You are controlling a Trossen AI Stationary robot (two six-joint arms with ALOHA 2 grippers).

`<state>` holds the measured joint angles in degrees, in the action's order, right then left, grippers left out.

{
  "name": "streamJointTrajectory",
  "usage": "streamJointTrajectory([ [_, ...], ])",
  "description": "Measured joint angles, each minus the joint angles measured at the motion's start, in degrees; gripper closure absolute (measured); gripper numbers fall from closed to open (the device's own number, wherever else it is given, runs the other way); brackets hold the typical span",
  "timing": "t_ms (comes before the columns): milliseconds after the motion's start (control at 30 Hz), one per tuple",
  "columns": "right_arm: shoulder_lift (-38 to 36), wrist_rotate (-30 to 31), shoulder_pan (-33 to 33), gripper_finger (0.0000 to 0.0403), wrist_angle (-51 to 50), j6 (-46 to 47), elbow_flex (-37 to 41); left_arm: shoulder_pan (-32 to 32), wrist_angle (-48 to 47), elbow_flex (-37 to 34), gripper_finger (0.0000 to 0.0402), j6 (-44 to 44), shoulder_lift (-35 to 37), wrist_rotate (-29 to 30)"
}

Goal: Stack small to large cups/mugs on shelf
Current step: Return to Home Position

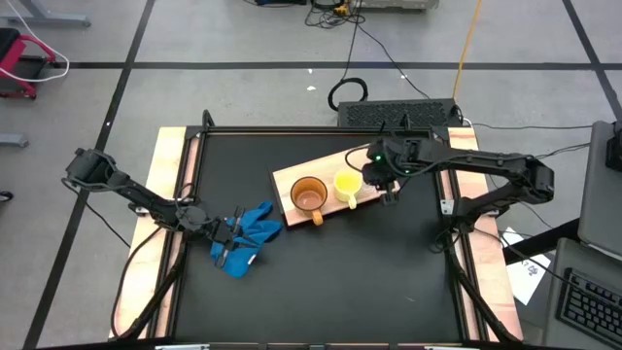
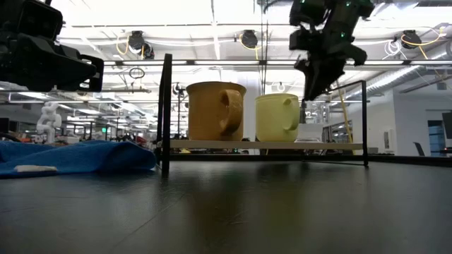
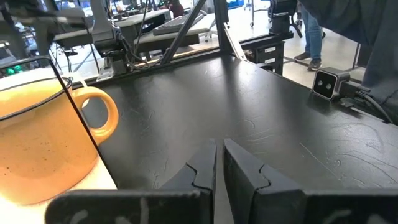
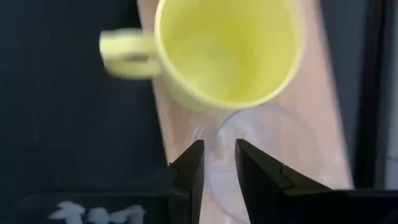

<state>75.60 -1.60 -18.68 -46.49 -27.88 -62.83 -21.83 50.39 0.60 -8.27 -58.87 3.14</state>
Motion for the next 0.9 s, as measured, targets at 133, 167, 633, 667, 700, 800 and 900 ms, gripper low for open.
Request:
streamJointTrajectory([
  [133,-4.08,-0.08,0.02,0.029,2.57,0.75,-0.02,-0.01,0.02,-0.01,0.0371,0.2,0.0,0.0],
  [167,-5.23,-0.08,0.07,0.028,3.6,1.01,-0.02,0.0,0.02,0.0,0.0371,0.3,0.01,-0.02],
  [633,-21.78,-3.28,0.08,0.0331,8.23,7.11,-0.04,0.0,8.8,0.0,0.0371,0.43,0.07,2.2],
  [667,-22.74,-4.3,0.18,0.0351,8.41,7.75,-0.04,0.0,9.22,0.0,0.0371,0.73,0.07,2.27],
  [700,-23.66,-4.95,0.35,0.0371,8.49,8.47,-0.04,0.0,9.55,0.0,0.0374,0.89,0.07,2.34],
  [800,-26.18,-5.49,1.07,0.0395,8.17,10.52,-0.04,-0.14,10.51,0.0,0.0395,0.64,0.07,3.36],
  [900,-28.51,-5.88,2.05,0.0399,7.64,12.81,-0.02,-1.5,11.24,0.0,0.0399,-3.08,0.07,7.25],
])
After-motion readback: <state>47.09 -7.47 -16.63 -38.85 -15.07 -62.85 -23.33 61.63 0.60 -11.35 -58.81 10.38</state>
